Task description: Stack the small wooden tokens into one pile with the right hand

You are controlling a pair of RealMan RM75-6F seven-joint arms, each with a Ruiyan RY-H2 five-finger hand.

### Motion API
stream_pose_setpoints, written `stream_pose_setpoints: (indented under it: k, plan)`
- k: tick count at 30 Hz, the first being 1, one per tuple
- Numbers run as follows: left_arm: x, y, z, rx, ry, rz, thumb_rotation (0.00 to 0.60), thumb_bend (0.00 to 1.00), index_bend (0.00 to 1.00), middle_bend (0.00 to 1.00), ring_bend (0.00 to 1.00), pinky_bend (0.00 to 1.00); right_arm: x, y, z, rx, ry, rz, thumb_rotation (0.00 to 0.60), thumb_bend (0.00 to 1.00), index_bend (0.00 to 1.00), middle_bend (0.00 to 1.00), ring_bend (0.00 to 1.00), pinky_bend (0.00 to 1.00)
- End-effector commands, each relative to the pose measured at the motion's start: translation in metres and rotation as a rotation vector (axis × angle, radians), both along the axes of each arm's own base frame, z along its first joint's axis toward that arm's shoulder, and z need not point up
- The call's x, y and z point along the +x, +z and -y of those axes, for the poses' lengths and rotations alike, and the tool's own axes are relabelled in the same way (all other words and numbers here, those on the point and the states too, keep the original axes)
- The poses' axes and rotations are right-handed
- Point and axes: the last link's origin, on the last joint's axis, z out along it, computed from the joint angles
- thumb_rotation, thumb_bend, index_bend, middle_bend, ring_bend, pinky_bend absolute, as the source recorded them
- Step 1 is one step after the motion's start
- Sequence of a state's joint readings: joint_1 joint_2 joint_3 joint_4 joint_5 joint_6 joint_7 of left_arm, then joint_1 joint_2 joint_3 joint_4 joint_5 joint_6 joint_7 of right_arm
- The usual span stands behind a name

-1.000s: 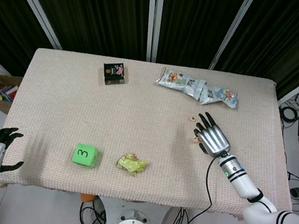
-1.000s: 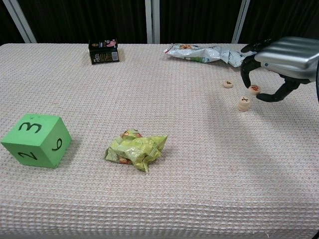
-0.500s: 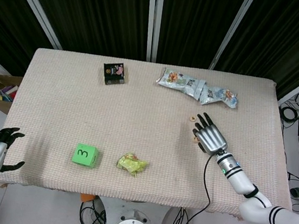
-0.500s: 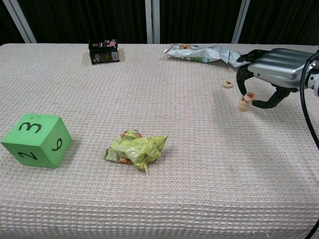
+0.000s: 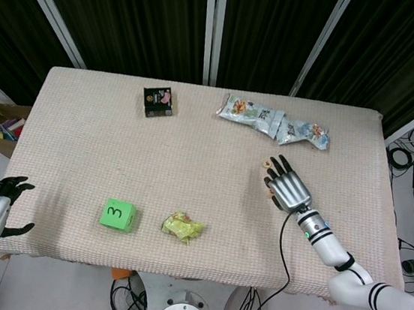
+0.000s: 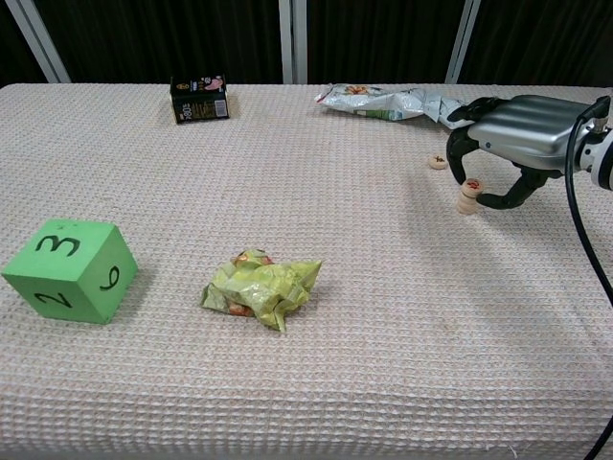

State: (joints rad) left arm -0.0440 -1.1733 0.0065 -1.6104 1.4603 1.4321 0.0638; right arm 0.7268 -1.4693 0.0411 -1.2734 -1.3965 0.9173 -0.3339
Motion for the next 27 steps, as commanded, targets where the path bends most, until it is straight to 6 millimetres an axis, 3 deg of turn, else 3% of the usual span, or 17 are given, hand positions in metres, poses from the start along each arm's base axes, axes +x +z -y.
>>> stream_pose_setpoints:
  k: [1, 27]
  plan:
    - [-0.0003, 0.0001, 0.0001, 0.0, 0.001, 0.0, 0.6, 0.0, 0.27, 0.15, 0.12, 0.17, -0.0002, -0.0003, -0.0001, 0.0, 0.0, 0.002, 0.6, 0.34, 0.45, 0.27, 0.01, 0.0]
    - [-0.001, -0.0018, -0.0002, -0.006, 0.004, 0.006, 0.6, 0.0, 0.27, 0.15, 0.12, 0.17, -0.0045, 0.0003, -0.003, -0.008, -0.006, 0.001, 0.6, 0.3, 0.39, 0.27, 0.0, 0.0]
